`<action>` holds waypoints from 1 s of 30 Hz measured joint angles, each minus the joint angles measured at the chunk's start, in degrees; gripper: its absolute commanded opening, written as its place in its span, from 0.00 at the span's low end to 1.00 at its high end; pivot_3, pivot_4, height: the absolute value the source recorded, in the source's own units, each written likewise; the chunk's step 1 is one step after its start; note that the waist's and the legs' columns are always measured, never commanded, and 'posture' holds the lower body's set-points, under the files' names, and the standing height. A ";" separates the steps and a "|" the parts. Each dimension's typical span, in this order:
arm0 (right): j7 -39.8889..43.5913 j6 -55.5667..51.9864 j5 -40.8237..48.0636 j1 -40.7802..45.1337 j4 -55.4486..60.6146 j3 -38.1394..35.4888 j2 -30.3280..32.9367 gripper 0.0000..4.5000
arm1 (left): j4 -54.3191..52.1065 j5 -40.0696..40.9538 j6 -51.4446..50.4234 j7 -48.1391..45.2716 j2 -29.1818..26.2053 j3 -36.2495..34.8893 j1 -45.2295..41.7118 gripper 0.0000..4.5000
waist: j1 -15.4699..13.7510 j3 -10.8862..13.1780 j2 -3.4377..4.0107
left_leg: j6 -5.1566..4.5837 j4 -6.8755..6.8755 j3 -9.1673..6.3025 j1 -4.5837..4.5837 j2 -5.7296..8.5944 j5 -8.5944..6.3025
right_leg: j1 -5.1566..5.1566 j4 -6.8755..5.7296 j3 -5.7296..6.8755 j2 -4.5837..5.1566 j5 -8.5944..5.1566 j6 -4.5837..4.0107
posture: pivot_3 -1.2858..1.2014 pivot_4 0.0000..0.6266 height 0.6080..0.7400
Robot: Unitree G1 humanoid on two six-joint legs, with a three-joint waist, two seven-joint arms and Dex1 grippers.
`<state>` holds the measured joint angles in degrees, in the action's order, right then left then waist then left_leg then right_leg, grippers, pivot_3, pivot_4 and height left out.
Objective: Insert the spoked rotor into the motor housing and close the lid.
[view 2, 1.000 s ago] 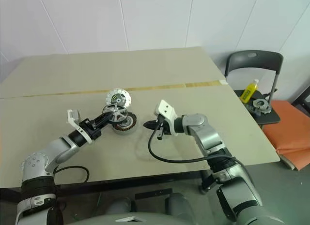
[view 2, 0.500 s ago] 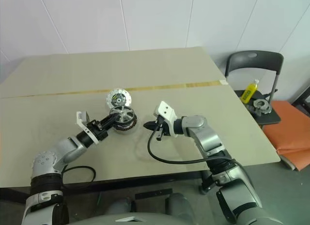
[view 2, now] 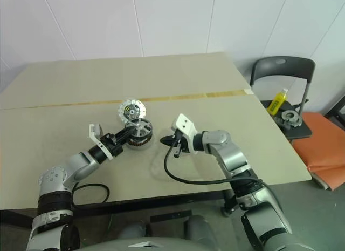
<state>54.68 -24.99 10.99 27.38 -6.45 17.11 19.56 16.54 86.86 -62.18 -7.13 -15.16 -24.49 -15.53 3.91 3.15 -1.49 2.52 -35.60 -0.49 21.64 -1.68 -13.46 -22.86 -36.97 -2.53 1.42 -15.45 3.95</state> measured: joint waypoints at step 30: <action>-0.55 1.82 -0.84 0.09 -1.78 0.01 -0.61 0.00 | -0.80 0.09 -1.54 4.06 0.05 -1.11 -1.66 0.74 | 0.00 0.00 0.00 | 0.00 0.01 -0.01 -0.09 0.00 0.00 | 0.09 0.00 0.00 0.01 -0.10 0.17 | 0.52 0.00 1.00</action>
<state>54.13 -23.17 10.15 27.47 -8.23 17.12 18.95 15.74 86.96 -63.72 -3.06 -15.10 -25.60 -17.19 3.92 3.15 -1.49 2.52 -35.59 -0.49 21.55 -1.68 -13.46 -22.77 -36.96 -2.53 1.43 -15.56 4.12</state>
